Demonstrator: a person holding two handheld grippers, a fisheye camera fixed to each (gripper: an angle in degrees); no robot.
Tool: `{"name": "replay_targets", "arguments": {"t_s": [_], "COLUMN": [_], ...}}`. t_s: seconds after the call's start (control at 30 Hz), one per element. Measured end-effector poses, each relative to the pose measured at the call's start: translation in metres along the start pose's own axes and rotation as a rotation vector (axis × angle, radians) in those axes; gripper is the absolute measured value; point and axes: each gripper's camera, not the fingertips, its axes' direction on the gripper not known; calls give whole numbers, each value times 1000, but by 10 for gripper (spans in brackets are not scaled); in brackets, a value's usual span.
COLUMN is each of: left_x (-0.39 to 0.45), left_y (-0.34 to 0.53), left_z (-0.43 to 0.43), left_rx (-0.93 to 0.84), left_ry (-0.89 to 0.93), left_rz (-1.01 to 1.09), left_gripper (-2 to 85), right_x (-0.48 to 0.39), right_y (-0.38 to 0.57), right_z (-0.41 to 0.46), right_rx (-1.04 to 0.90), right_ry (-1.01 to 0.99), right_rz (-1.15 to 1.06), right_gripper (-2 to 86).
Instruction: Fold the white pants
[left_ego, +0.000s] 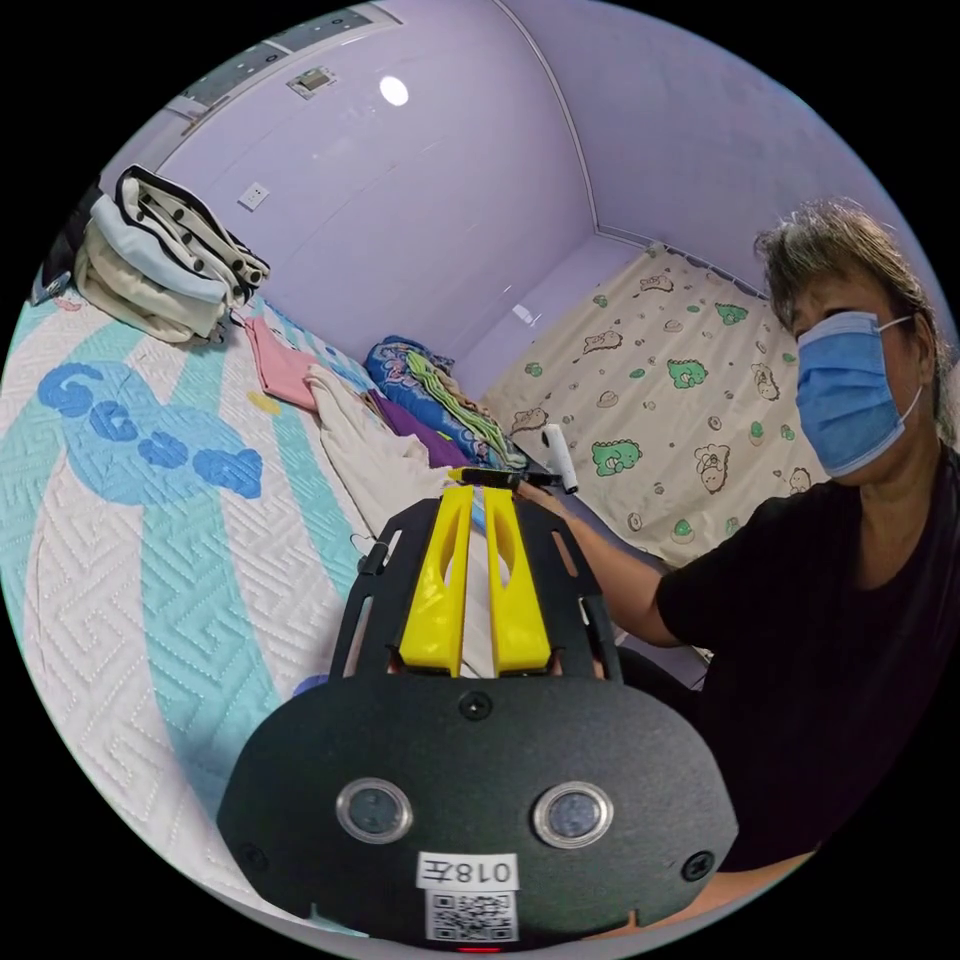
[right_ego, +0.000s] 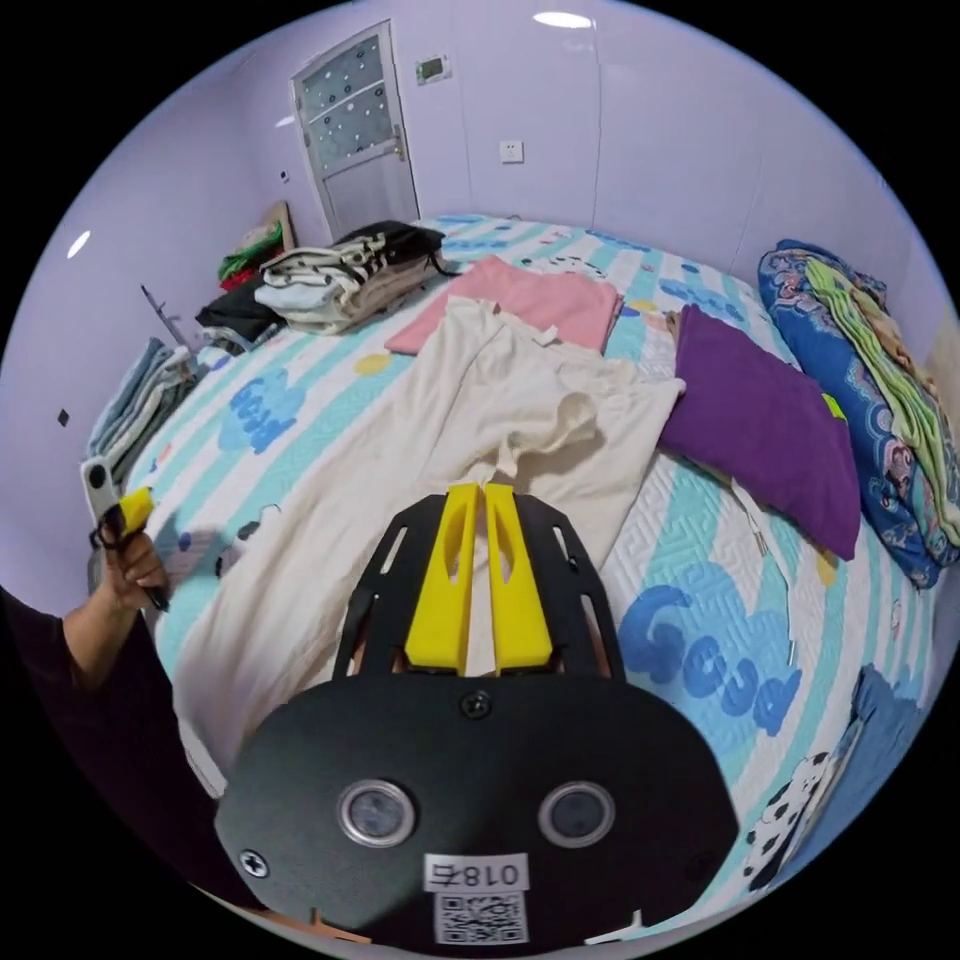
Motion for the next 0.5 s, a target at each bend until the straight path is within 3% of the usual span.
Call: {"name": "replay_targets", "arguments": {"t_s": [0.1,0.27,0.37,0.5], "left_x": [1,2,4,4], "left_y": [-1,-2,-4,-6], "left_z": [2,5,7,12], "left_rx": [-2,-5,-8,-19], "left_ry": [-2,-5,-4,-5], "left_rz": [-3,-11,-14,-23], "left_gripper": [-12,-12,-12,-10], "right_x": [5,30,39,43], "right_y": [10,44,57,47], "right_z": [-16,5,-16,-39], "right_rx": [-13,-207,-86,63], "right_ry": [-47,-80,-92,35], "right_rz": [92,224,253,218], "right_gripper": [17,72,77,76]}}
